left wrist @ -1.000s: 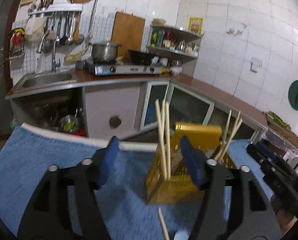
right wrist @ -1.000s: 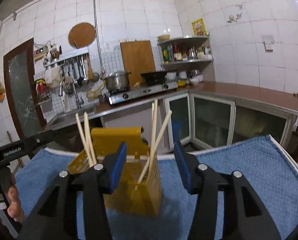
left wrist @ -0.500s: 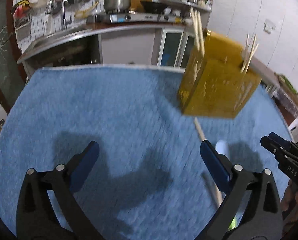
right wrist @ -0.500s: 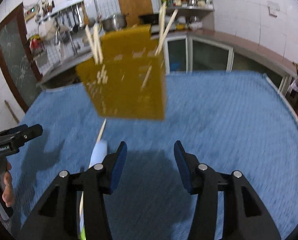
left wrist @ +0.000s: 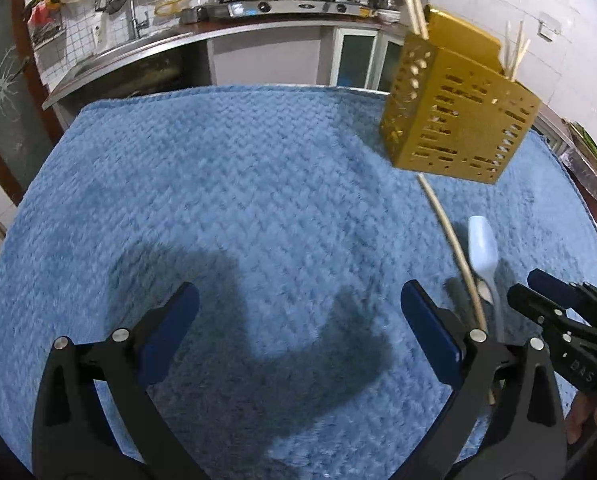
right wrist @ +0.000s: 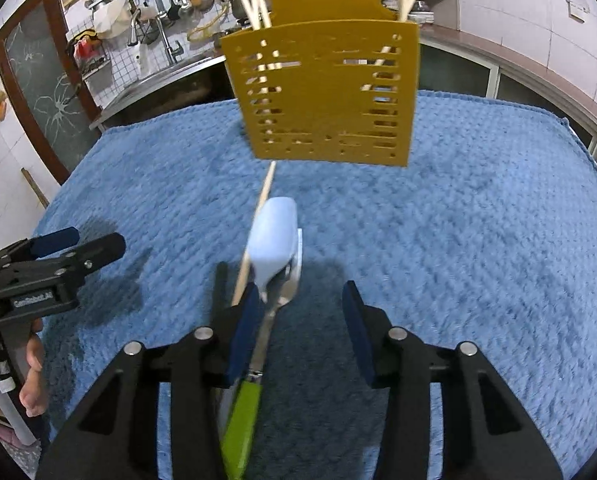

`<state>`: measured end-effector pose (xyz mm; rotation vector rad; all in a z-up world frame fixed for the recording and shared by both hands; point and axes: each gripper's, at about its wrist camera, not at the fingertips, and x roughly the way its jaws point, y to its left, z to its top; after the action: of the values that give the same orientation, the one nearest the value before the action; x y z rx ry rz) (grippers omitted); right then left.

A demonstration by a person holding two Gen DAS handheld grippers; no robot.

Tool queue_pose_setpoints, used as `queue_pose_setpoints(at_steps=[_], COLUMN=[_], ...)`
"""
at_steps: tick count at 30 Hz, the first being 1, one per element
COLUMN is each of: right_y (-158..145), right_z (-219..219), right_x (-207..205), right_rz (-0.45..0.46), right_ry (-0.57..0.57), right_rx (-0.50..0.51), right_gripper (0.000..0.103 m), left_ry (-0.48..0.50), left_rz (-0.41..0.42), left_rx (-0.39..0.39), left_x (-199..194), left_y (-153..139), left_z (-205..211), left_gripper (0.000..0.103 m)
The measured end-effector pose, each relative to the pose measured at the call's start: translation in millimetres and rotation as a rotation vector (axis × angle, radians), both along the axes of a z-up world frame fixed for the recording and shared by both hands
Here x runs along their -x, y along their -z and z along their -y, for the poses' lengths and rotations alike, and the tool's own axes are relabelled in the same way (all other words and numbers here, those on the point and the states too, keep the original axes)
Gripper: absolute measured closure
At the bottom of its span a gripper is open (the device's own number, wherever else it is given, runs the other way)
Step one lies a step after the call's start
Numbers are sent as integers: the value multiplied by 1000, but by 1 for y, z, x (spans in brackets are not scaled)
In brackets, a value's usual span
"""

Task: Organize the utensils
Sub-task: 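Close the right gripper on the light blue plastic spoon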

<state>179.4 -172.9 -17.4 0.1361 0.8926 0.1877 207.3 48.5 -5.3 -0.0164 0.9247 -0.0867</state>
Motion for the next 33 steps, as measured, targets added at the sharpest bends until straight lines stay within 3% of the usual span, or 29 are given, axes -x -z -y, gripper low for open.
queue_pose_setpoints(at_steps=[5,11,20,26,33], right_y=[2,5,-4,-11,-1], right_z=[-12,-26,7,47,88], right_x=[-9,-21,-23,-23,-17], right_rz=[-42,-86,-76,-68,-94], right_ry=[-10,-17,21,78,131], right_rx=[-5,35,-66,-68,-56], right_gripper=[67,91,93,97,97], left_ry=[-17,-28,30,59,117], left_rz=[-20,-32,-44,-100,-183], left_rx=[-17,-4,9,55,76], left_x=[-3,-6,0,0,-1], left_y=[6,5,-4,-1,11], left_z=[-4,-6,18,46,80], left_gripper=[5,5,7,18,47])
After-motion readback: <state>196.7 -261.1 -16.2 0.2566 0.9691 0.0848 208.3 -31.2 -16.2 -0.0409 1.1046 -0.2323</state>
